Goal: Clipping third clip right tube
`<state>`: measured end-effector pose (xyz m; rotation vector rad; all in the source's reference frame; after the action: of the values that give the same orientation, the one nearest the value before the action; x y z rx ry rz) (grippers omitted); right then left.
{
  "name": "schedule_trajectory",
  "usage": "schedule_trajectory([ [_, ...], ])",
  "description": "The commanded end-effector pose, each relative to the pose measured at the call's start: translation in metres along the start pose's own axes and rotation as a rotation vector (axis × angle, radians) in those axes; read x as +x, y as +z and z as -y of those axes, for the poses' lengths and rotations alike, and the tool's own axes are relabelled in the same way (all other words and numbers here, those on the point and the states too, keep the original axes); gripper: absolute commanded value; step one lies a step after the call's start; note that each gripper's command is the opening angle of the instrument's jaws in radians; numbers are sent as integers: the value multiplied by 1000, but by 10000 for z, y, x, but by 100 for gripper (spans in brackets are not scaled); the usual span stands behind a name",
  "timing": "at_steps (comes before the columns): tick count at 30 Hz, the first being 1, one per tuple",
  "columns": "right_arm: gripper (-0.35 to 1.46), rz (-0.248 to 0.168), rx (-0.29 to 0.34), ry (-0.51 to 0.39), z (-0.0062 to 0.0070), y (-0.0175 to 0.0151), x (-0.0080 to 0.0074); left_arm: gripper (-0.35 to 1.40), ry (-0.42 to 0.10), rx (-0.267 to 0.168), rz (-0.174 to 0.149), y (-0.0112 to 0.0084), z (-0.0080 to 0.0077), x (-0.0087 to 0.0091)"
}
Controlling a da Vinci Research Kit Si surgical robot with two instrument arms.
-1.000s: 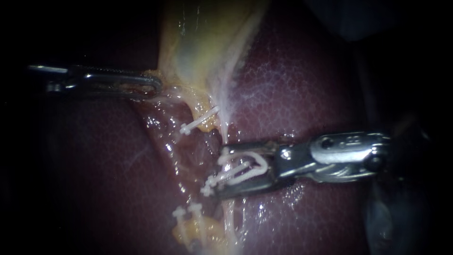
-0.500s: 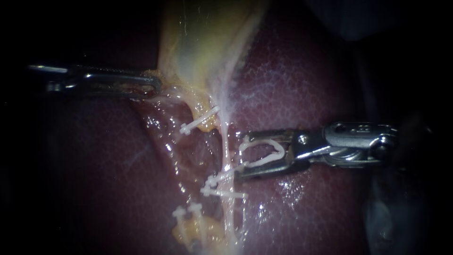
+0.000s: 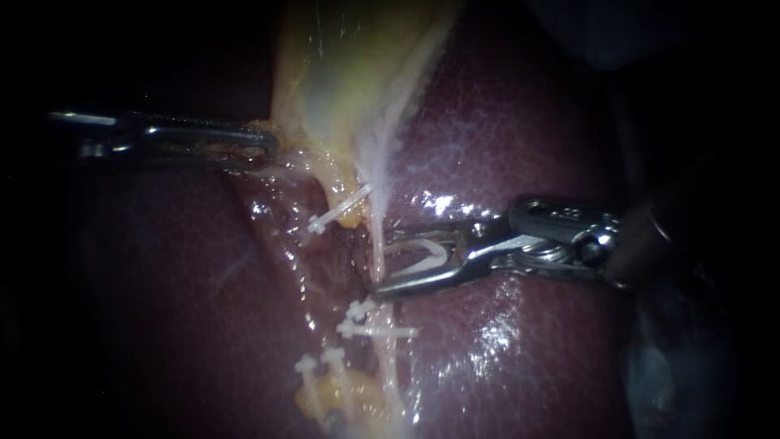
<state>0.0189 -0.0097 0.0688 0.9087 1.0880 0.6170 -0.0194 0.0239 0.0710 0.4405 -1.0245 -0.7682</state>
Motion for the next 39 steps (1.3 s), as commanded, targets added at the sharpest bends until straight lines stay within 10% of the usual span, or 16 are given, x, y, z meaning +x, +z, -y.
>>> schedule_trajectory([
  [1,47,-13,15,16,0,3,1,-35,0,0,0,0,0,0],
  [8,48,-133,117,71,13,1,20,-35,0,0,0,0,0,0],
  [19,47,-193,158,106,54,-23,74,-35,0,0,0,0,0,0],
  [39,-35,-194,161,111,36,-32,71,-35,0,-1,0,1,0,0],
])
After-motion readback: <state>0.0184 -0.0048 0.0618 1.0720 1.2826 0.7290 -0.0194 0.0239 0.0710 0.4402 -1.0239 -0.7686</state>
